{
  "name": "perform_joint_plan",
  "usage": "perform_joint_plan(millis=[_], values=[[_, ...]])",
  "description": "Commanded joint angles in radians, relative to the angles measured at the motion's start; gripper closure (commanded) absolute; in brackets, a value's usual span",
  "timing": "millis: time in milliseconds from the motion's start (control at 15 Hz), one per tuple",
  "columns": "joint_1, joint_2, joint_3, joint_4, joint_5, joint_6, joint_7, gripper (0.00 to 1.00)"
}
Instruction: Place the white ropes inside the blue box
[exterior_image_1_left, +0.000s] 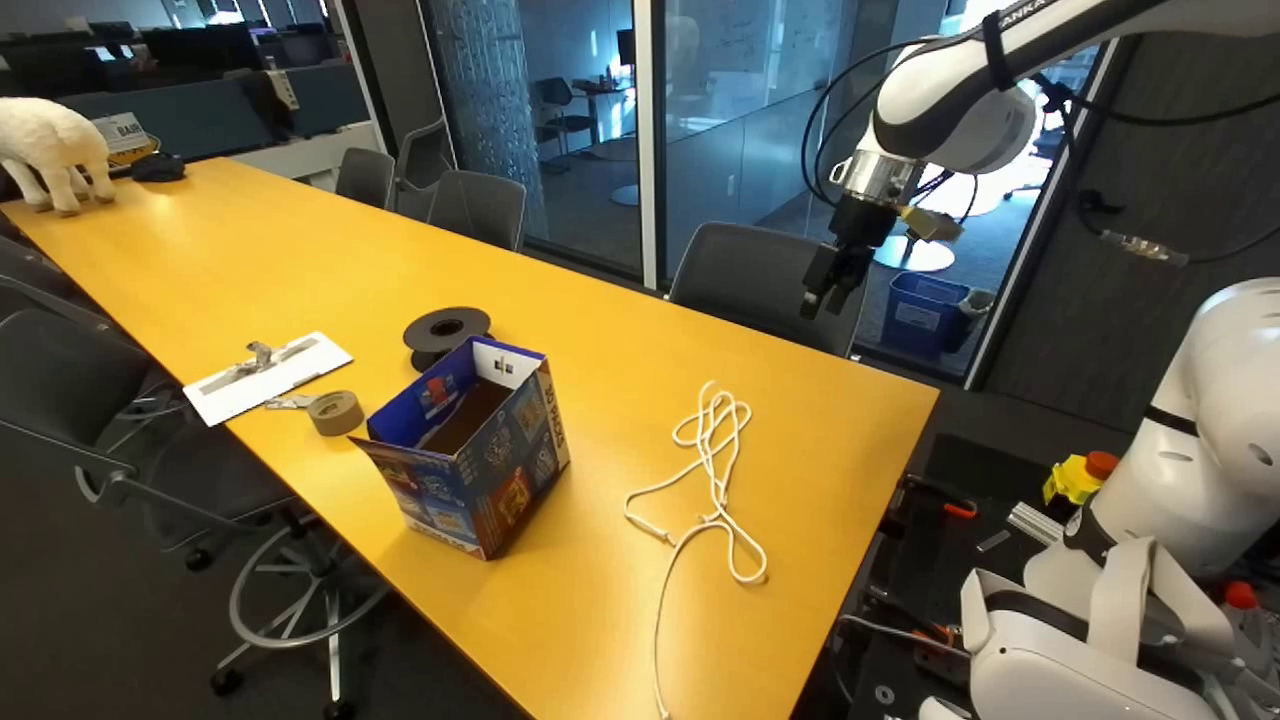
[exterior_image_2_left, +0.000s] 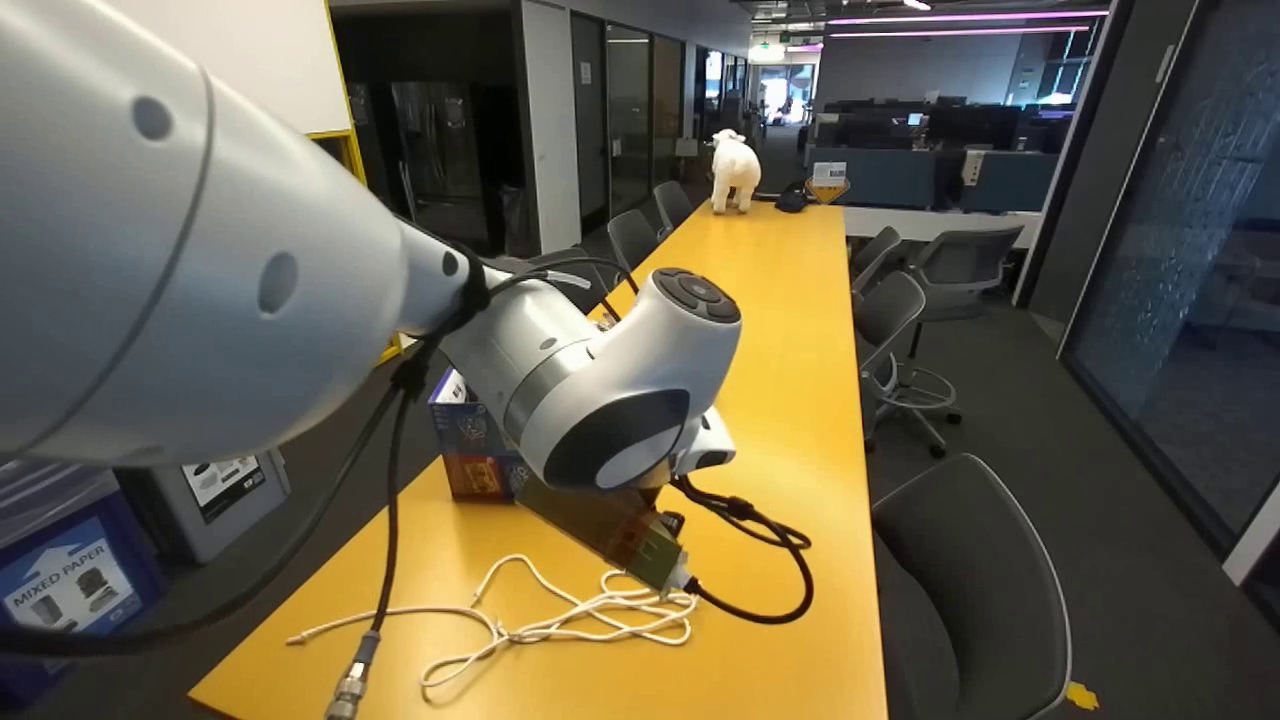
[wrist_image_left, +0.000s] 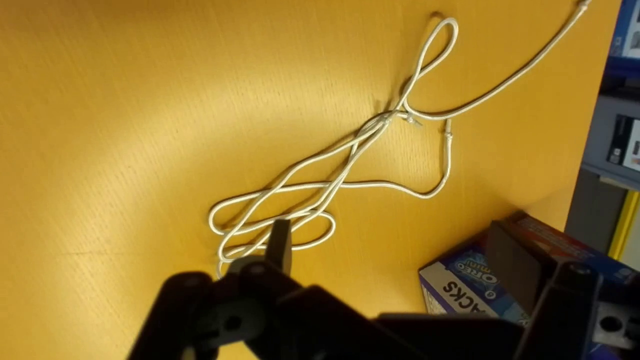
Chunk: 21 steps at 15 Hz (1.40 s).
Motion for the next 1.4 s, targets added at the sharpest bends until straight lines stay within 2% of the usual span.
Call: perform_joint_plan(millis=[0,133,267,400,533,600,667,800,1000,1133,1333], values=[[0.012,0.145,0.050,0.038,0.184,0.126,0.095,0.00],[0.024,0.252,0.091,0.067,0.291,0.219,0.138,0.00],[0.030,0.391,0.150,0.118,0.349,0.314,0.198,0.00],[0.015,0.510,0.215,0.171,0.325,0.393,0.303,0.00],[0.008,0.641,0.256,0.258,0.255,0.432,0.446,0.00],[0.062,0.710,0.217,0.302,0.206,0.453,0.522,0.00],[0.033,0.773,0.253,0.354,0.146,0.457,0.605,0.00],[0.052,0.896,0.245,0.468,0.090,0.432,0.738,0.00],[0.072,1.020,0.234,0.609,0.035,0.370,0.848,0.00],[0.076,1.070,0.227,0.675,0.023,0.324,0.896,0.00],[0.106,1.048,0.188,0.692,-0.016,0.266,0.972,0.00]])
